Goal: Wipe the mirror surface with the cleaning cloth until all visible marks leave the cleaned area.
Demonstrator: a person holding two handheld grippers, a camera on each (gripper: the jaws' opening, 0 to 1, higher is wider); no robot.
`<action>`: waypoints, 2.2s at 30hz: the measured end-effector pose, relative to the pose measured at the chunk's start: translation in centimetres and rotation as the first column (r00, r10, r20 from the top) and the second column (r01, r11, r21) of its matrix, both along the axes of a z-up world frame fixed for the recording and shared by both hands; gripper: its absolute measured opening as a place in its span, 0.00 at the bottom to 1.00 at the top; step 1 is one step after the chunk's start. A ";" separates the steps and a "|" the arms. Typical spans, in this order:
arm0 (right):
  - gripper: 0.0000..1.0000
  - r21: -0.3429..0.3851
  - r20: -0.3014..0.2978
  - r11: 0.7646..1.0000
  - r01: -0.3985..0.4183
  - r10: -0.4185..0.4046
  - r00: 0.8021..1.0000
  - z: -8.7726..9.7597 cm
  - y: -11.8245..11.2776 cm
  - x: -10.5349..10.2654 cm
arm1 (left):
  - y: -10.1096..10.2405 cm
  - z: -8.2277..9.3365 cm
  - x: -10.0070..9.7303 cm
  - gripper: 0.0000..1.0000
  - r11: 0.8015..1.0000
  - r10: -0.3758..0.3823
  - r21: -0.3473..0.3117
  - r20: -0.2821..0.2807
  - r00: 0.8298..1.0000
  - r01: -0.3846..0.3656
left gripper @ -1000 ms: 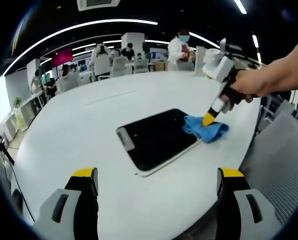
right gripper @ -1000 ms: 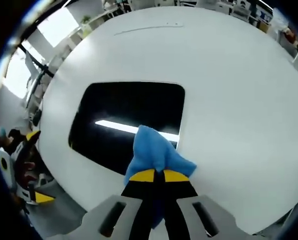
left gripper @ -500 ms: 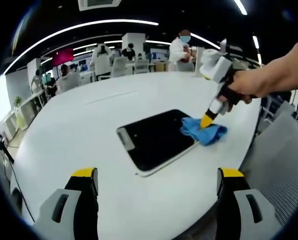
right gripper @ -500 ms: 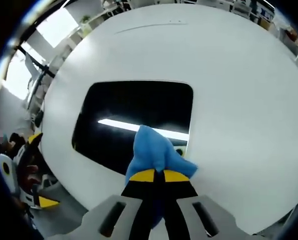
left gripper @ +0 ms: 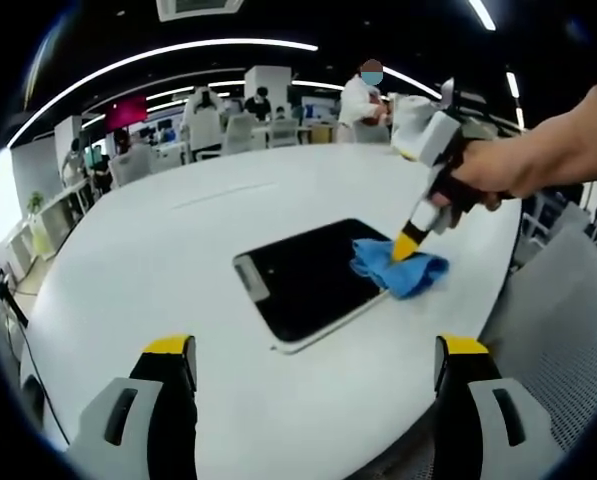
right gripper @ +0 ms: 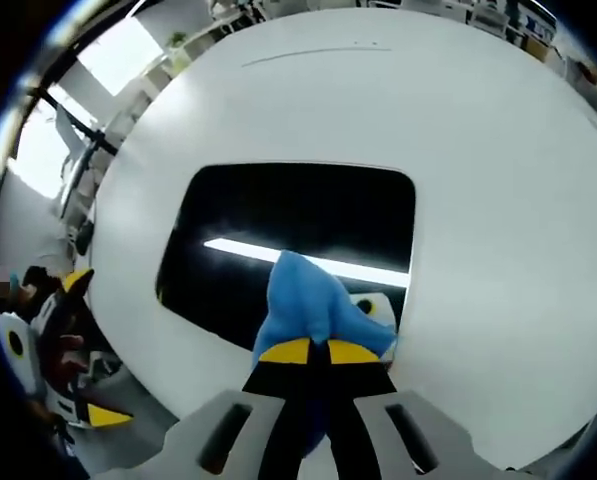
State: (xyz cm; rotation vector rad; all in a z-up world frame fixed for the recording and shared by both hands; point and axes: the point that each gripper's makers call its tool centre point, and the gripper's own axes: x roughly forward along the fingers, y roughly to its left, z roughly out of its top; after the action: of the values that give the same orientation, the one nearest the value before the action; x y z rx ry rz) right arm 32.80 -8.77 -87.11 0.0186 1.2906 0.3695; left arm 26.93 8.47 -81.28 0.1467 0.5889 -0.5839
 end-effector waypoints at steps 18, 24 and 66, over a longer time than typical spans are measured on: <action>0.00 0.021 0.013 0.999 -0.025 0.025 1.000 0.0 2.5 0.3 | 0.0 0.0 0.0 0.99 1.000 -0.001 0.008 0.001 1.000 0.001; 0.00 0.028 0.018 0.999 -0.030 0.030 0.999 0.1 3.4 0.3 | -0.1 0.0 0.0 0.99 1.000 -0.002 0.007 0.003 1.000 0.002; 0.00 0.077 0.027 0.996 -0.049 0.047 0.999 -0.1 8.6 1.0 | -0.2 -0.2 -0.3 0.99 1.000 -0.016 0.024 -0.008 1.000 0.016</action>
State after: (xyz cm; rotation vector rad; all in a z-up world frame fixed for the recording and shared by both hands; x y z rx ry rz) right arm 33.84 -0.16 -87.22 0.0484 1.2526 0.4601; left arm 26.65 8.30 -81.47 0.1722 0.6030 -0.5935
